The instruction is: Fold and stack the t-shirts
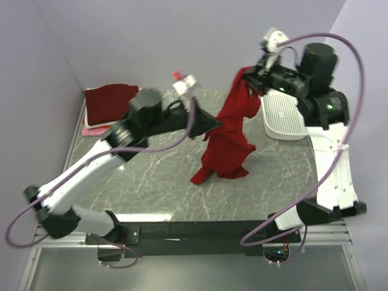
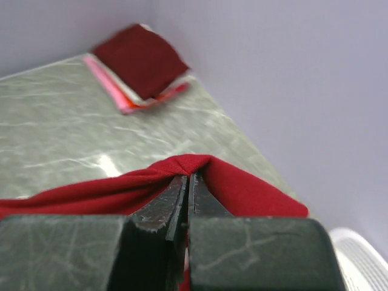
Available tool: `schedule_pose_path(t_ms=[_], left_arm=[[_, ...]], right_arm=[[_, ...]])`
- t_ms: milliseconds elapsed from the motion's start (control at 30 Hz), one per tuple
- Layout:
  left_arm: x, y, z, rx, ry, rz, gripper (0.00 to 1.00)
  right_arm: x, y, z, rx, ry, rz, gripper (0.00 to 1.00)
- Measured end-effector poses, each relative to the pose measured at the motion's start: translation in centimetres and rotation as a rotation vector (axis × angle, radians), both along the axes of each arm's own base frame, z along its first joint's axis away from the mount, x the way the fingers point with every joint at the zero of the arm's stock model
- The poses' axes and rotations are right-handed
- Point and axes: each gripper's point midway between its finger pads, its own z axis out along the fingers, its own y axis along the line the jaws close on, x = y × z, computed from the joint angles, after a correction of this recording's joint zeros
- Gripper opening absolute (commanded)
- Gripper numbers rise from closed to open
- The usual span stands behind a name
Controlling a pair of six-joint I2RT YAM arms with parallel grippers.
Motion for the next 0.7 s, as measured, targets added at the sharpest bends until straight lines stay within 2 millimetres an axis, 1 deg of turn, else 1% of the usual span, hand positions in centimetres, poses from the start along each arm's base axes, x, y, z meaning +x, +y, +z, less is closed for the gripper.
schedule_pose_path(t_ms=[33, 67, 100, 133, 167, 200, 233, 267, 300, 333, 367, 400, 433, 467, 500, 533, 567, 600, 633, 667, 700], left_arm=[[-0.4, 1.0, -0.3, -0.005, 0.006, 0.023, 0.0], [-0.8, 2.3, -0.3, -0.025, 0.005, 0.058, 0.0], [-1.3, 3.8, -0.3, -0.045, 0.007, 0.099, 0.0], [-1.8, 5.6, -0.7, -0.064, 0.017, 0.148, 0.0], [-2.2, 7.6, -1.0, -0.103, 0.026, 0.209, 0.0], [-2.7, 9.8, -1.6, -0.142, 0.05, 0.279, 0.0], [-3.1, 11.7, -2.6, -0.173, 0.081, 0.339, 0.0], [-3.2, 13.5, -4.1, -0.199, 0.125, 0.405, 0.04], [-3.6, 15.8, -5.5, -0.255, 0.186, 0.486, 0.14], [-3.8, 17.4, -7.6, -0.286, 0.254, 0.547, 0.24], [-4.1, 18.6, -9.6, -0.307, 0.315, 0.594, 0.43], [-4.5, 19.9, -12.4, -0.33, 0.402, 0.646, 0.48], [-4.7, 20.8, -14.8, -0.339, 0.467, 0.688, 0.53], [-5.1, 21.8, -17.4, -0.344, 0.543, 0.737, 0.59], [-5.3, 22.7, -19.3, -0.355, 0.605, 0.779, 0.61], [-5.6, 23.6, -21.0, -0.372, 0.66, 0.822, 0.64], [-5.9, 24.5, -22.0, -0.401, 0.702, 0.855, 0.67], [-6.0, 25.3, -22.4, -0.429, 0.728, 0.881, 0.69], [-6.1, 26.0, -22.4, -0.465, 0.748, 0.904, 0.71], [-6.1, 26.5, -22.4, -0.495, 0.76, 0.923, 0.75], [-5.9, 26.8, -22.5, -0.506, 0.768, 0.943, 0.78]], right_arm=[[0.0, 1.4, 0.3, 0.01, 0.005, 0.039, 0.0], [0.4, 3.3, -0.1, 0.011, 0.025, 0.085, 0.0], [0.5, 5.1, -0.5, 0.011, 0.041, 0.132, 0.0], [0.5, 7.9, -1.4, 0.009, 0.072, 0.198, 0.0], [0.6, 9.9, -2.4, 0.005, 0.104, 0.245, 0.0], [0.9, 12.4, -4.0, -0.005, 0.148, 0.294, 0.04], [1.2, 15.1, -6.1, -0.019, 0.208, 0.341, 0.1], [1.2, 17.6, -8.3, -0.034, 0.264, 0.383, 0.19], [1.3, 20.4, -11.2, -0.056, 0.337, 0.419, 0.49], [1.4, 23.0, -14.3, -0.085, 0.405, 0.441, 0.55], [1.7, 25.2, -17.1, -0.117, 0.447, 0.447, 0.59], [1.8, 27.2, -20.3, -0.153, 0.496, 0.443, 0.61], [1.8, 28.8, -23.5, -0.19, 0.545, 0.434, 0.62], [1.8, 29.6, -26.0, -0.221, 0.581, 0.424, 0.62], [1.6, 30.1, -28.6, -0.257, 0.628, 0.408, 0.62], [1.4, 30.1, -30.7, -0.288, 0.661, 0.391, 0.62], [1.2, 29.7, -32.0, -0.31, 0.688, 0.379, 0.62], [1.1, 28.8, -33.2, -0.331, 0.713, 0.37, 0.63], [1.0, 27.7, -33.5, -0.341, 0.726, 0.366, 0.63], [0.8, 26.4, -33.7, -0.345, 0.734, 0.371, 0.62], [0.5, 24.5, -33.6, -0.348, 0.748, 0.373, 0.62]])
